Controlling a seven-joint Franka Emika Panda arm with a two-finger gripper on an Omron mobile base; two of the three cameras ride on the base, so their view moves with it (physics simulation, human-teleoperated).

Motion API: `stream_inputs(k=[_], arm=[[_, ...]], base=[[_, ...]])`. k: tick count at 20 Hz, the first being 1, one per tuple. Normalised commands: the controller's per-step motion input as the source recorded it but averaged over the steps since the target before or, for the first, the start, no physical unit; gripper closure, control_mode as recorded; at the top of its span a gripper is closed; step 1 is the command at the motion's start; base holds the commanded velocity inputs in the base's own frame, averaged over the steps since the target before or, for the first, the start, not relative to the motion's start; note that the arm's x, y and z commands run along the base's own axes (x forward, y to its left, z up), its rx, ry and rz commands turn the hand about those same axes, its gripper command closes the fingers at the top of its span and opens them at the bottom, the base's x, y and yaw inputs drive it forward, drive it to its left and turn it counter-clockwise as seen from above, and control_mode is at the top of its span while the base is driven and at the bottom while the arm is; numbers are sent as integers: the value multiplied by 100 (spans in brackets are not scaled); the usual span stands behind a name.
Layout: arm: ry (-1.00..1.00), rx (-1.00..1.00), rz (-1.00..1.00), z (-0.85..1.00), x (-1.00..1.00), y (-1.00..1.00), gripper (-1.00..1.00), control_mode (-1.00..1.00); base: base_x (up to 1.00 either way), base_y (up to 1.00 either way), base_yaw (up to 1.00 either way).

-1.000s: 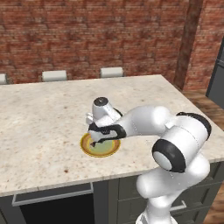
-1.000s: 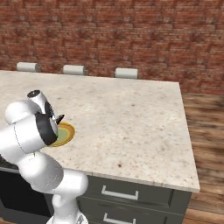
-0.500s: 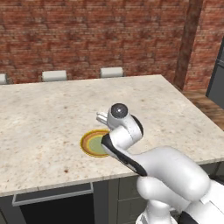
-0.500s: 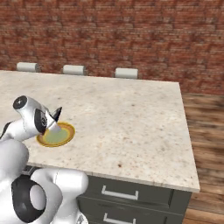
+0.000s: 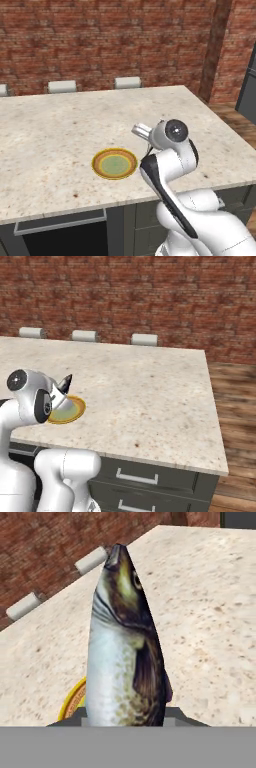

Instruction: Place the fish on the rack of the oven, and slide the rack back inside. Close the oven door.

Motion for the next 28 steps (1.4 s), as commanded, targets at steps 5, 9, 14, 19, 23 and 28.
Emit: stream_inputs(k=[5, 9, 14, 19, 23, 28], arm=[[-10, 1, 1, 69, -86, -74, 100, -100], [-16, 5, 0, 47, -99, -81, 100, -100], [-20, 2, 0, 41, -100, -63, 100, -100], [-12, 4, 0, 28, -78, -44, 100, -100], [0, 0, 0, 1, -26, 0, 100, 100], [0, 0, 0, 0, 0, 0, 100, 100]], base=[[0, 0, 0], [0, 0, 0], [0, 0, 0], [0, 0, 0], [-28, 0, 0], [-48, 0, 0]])
